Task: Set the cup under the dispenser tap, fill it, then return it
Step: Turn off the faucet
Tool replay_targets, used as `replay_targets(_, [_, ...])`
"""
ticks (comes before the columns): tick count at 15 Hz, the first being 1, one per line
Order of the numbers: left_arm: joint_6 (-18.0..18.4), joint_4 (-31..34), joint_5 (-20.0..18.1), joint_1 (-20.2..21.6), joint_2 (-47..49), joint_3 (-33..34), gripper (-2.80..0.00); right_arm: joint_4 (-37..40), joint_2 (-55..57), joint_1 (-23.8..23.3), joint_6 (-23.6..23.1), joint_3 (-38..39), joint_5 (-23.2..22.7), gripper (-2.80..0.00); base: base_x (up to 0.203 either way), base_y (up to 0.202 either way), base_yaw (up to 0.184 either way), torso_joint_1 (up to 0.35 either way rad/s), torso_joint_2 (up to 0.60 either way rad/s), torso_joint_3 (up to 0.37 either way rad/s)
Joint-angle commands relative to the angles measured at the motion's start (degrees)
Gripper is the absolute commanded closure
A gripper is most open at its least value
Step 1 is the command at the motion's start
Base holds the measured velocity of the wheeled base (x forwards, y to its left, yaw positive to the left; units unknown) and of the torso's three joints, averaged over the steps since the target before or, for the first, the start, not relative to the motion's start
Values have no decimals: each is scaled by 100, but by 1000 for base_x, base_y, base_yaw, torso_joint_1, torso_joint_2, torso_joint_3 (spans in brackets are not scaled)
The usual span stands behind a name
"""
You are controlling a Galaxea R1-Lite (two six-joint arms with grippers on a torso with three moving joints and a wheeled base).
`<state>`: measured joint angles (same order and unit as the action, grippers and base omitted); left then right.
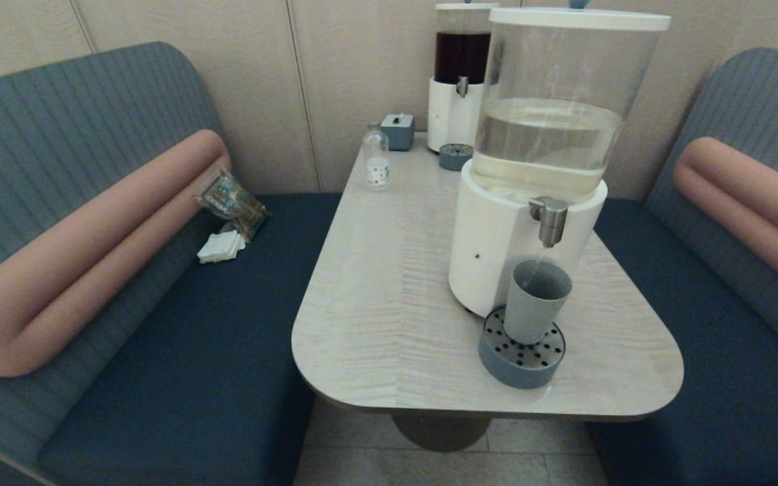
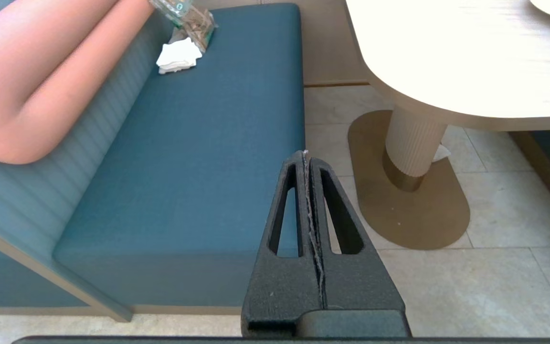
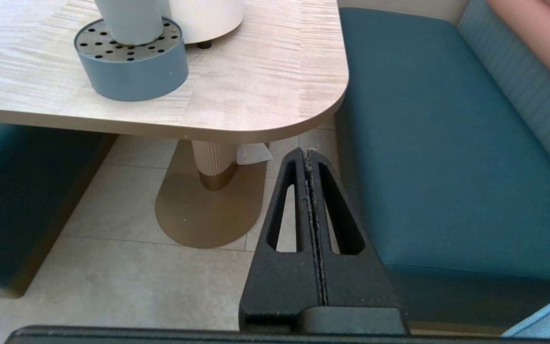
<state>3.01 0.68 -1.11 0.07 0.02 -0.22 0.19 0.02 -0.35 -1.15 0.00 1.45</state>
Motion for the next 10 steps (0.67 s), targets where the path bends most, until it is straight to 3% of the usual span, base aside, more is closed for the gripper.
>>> replay_targets(1, [-2,11,-12,1,6,-4,0,-19,15,0,26,0,4,0,0,0,0,0,0,0])
replay_targets(6, [230,119,-61,1,23,-151,0,-17,15,0,97,9,5,0,0,0,0,0,0,0])
replay_targets(10, [-127,892,-890,1,692,-1701,0,-10,15,0,97,8,5,0,0,0,0,0,0,0])
